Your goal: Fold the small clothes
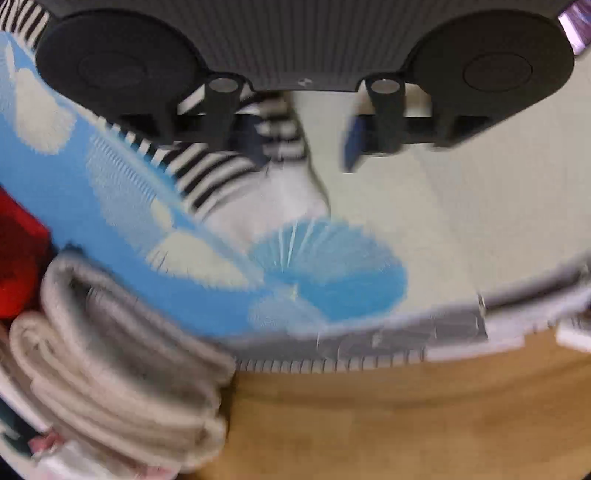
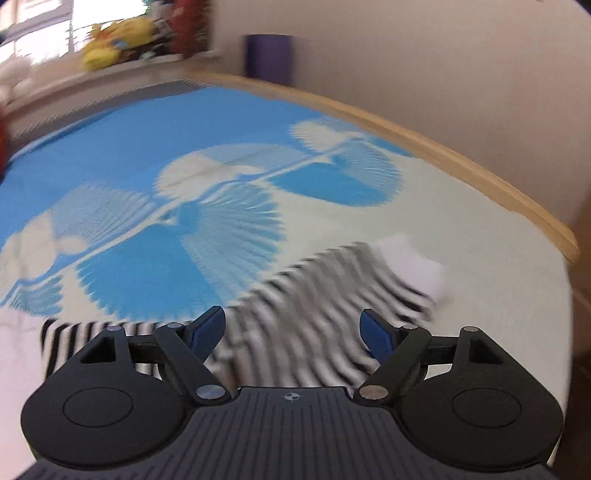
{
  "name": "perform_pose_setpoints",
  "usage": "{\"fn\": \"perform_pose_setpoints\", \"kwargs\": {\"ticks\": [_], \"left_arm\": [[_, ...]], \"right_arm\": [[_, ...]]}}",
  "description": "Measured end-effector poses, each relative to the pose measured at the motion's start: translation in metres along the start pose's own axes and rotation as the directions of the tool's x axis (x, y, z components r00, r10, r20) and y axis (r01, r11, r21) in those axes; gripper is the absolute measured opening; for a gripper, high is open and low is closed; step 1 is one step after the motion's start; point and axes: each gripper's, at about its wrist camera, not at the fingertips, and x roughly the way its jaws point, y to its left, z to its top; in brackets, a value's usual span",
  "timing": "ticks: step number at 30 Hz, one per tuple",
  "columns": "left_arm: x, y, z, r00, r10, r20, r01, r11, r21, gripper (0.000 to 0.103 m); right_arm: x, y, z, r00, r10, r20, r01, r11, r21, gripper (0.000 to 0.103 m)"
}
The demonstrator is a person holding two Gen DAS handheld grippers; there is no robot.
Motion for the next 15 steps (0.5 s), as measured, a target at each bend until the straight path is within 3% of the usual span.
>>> {"fn": "perform_pose_setpoints", "kwargs": {"ticks": [2,4,5,7,9,10,11,12,13,15], "left_arm": [[-0.025,-0.010,0.008,0.995,-0.067,0.079,0.063,0.997,0.046,0.065],[-0.050,-0.036,0.019,0.975,-0.196,0.105,0.189,0.979,0.076,0.065],[-0.060,-0.054,0.024,0.960,-0.260,0.098,0.253,0.964,0.083,0.067],[-0.078,-0.102,0.029,0.909,-0.413,0.047,0.409,0.909,0.085,0.090],[-0.089,-0.161,0.026,0.834,-0.548,-0.063,0.551,0.833,0.048,0.102],[-0.092,-0.192,0.020,0.790,-0.602,-0.118,0.607,0.794,0.014,0.103],[-0.092,-0.220,0.012,0.749,-0.641,-0.168,0.648,0.761,-0.014,0.103],[-0.091,-0.252,0.001,0.706,-0.669,-0.230,0.681,0.731,-0.035,0.103],[-0.089,-0.281,-0.012,0.675,-0.681,-0.284,0.701,0.712,-0.042,0.103],[-0.088,-0.336,-0.044,0.625,-0.677,-0.390,0.728,0.685,-0.022,0.103]], "right_arm": [[-0.027,-0.004,0.009,0.993,0.068,0.092,-0.069,0.998,0.001,0.081],[-0.052,0.013,0.032,0.961,0.220,0.166,-0.218,0.975,-0.029,0.083],[-0.058,0.028,0.045,0.935,0.310,0.172,-0.307,0.951,-0.041,0.083],[-0.059,0.078,0.074,0.839,0.534,0.103,-0.532,0.845,-0.055,0.086],[-0.044,0.140,0.092,0.696,0.718,-0.018,-0.717,0.694,-0.068,0.093],[-0.033,0.180,0.094,0.630,0.770,-0.096,-0.776,0.626,-0.071,0.094],[-0.024,0.210,0.092,0.603,0.785,-0.140,-0.797,0.600,-0.066,0.094],[-0.014,0.249,0.084,0.591,0.786,-0.179,-0.805,0.590,-0.067,0.094],[-0.006,0.276,0.075,0.597,0.777,-0.198,-0.800,0.594,-0.080,0.094],[0.013,0.330,0.048,0.629,0.738,-0.242,-0.775,0.619,-0.127,0.094]]}}
